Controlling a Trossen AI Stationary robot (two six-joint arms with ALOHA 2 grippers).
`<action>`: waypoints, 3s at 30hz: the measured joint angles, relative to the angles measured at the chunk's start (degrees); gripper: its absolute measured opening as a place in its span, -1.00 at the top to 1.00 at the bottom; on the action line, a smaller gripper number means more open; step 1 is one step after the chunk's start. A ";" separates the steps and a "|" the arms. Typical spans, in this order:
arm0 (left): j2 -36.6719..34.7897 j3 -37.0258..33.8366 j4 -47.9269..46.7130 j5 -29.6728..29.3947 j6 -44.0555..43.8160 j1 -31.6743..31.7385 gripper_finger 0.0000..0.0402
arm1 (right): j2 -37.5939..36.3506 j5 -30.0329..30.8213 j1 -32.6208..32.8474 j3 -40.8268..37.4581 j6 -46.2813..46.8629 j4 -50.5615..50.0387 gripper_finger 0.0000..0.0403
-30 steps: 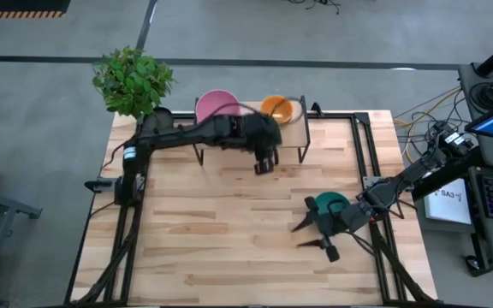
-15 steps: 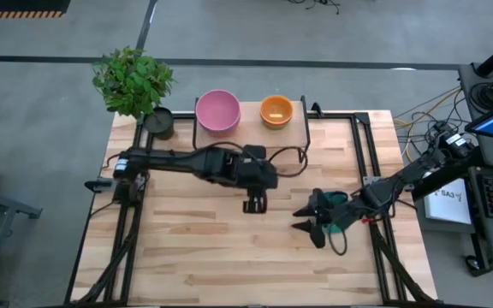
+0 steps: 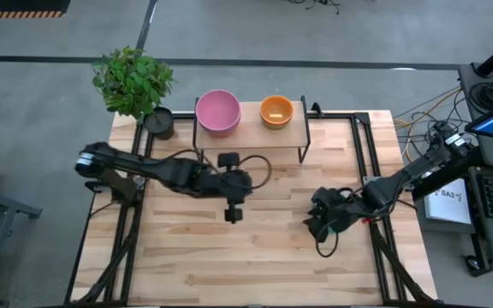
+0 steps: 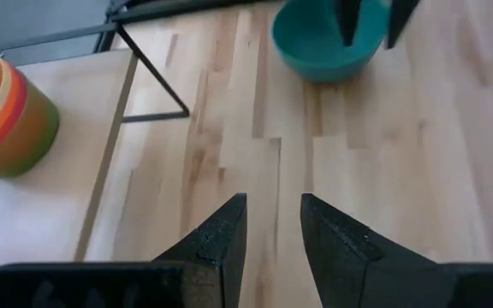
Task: Place and stack bowls onto a shelf
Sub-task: Stack the large green bowl on top of the large pink bowl on the shelf
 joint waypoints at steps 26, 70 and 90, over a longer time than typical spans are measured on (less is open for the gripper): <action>-22.37 -28.19 28.20 -0.09 -2.51 -2.74 0.53 | 29.21 -10.59 -1.75 26.25 8.86 -35.50 0.05; -18.57 -28.85 34.25 7.07 0.28 -2.97 0.53 | 32.51 -11.07 -0.89 31.27 -32.40 -17.95 0.96; -2.61 -24.63 42.43 36.36 6.74 -3.74 -0.05 | 28.79 -22.58 -1.60 29.94 -53.40 1.59 0.96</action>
